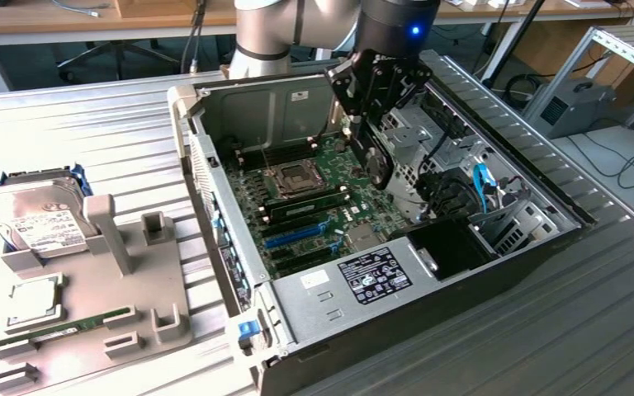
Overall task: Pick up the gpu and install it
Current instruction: 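Pick up the gpu and move the gpu toward the slot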
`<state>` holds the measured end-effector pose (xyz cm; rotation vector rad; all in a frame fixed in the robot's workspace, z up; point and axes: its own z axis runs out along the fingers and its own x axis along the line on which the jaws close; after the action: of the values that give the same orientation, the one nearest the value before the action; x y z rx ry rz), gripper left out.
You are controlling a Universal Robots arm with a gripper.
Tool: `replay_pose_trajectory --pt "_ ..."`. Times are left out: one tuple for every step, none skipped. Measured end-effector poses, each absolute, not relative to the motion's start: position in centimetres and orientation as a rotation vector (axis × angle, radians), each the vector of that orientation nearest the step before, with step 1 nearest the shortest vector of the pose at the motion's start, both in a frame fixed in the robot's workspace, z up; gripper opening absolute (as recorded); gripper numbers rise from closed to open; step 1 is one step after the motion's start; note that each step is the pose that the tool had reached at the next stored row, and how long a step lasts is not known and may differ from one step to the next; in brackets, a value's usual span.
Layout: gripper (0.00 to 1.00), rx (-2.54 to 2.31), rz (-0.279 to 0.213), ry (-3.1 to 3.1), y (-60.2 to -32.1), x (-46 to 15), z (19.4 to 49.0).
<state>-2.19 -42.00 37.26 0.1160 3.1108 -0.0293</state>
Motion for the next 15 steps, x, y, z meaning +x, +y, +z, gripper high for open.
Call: replay_pose_trajectory --pt "0.26 0.116 -0.030 3.111 -41.9 -2.2 37.2" --pt "0.26 0.116 -0.030 3.111 -41.8 -2.2 37.1" --pt "0.26 0.116 -0.031 3.111 -41.7 -2.2 37.0" --pt "0.26 0.116 -0.031 3.111 -41.5 -2.2 37.0" --pt "0.26 0.116 -0.031 3.111 -41.4 -2.2 36.9" --pt "0.26 0.116 -0.031 3.111 -41.3 -2.2 36.8" --pt "0.26 0.116 -0.032 3.111 -41.2 -2.2 36.8" --pt "0.26 0.116 -0.033 3.111 -41.0 -2.2 36.7" --pt "0.26 0.116 -0.033 3.111 -40.9 -2.2 36.6" --pt "0.26 0.116 -0.034 3.111 -40.8 -2.2 36.5" --pt "0.26 0.116 -0.034 3.111 -40.8 -2.2 36.5" --pt "0.26 0.116 -0.035 3.111 -40.7 -2.2 36.4" --pt "0.26 0.116 -0.035 3.111 -40.6 -2.2 36.3" --pt "0.26 0.116 -0.035 3.111 -40.6 -2.2 36.3" --pt "0.26 0.116 -0.035 3.111 -40.5 -2.2 36.3"
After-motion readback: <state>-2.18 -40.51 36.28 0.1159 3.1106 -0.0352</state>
